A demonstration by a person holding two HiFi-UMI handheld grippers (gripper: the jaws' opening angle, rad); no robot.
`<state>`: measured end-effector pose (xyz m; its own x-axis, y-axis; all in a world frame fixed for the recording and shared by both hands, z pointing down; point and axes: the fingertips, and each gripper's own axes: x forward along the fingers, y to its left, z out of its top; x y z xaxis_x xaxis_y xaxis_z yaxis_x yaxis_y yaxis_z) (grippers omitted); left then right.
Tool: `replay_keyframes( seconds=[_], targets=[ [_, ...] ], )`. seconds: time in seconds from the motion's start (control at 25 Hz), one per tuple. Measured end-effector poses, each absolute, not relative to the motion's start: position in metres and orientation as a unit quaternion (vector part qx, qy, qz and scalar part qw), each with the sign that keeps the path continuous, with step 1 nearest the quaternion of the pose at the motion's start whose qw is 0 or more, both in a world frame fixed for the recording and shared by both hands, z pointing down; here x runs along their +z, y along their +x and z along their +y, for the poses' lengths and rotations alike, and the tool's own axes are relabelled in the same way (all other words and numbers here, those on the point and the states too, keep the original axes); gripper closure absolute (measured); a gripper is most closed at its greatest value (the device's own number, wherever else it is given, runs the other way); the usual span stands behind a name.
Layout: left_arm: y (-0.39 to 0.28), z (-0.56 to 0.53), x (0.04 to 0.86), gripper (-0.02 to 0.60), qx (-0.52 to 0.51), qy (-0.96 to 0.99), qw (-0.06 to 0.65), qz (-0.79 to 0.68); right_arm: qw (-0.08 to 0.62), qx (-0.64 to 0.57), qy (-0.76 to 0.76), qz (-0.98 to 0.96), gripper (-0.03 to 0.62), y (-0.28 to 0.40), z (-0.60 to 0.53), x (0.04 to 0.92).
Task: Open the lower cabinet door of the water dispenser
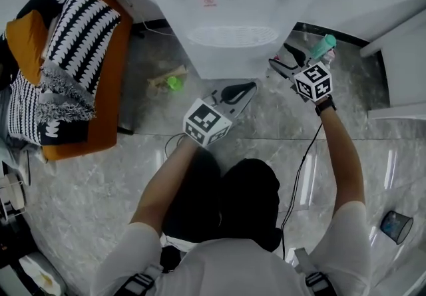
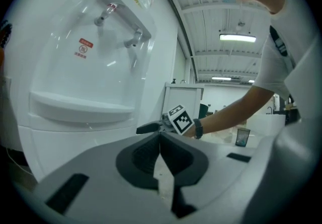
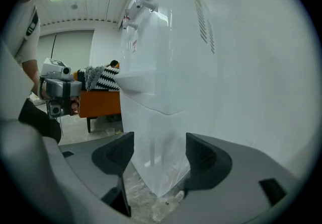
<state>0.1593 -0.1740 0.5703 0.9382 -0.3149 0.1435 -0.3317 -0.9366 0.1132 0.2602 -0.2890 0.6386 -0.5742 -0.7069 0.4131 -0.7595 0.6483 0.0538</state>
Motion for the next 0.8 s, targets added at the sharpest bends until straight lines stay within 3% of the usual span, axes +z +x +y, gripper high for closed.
replay_keyframes(
  seconds=[0.52, 0.8],
  targets=[
    [0.146, -0.176, 0.572, 0.568, 0.079, 0.978, 0.058, -0.183, 0.183, 0.058, 0.418, -0.888, 0.260, 0.249, -0.313, 0.634],
    [0.139, -0.176, 0.569, 0.568, 0.079, 0.977, 0.059, -0.190, 0.179, 0.086, 0.437, -0.878, 0.314, 0.253, -0.315, 0.632]
  ],
)
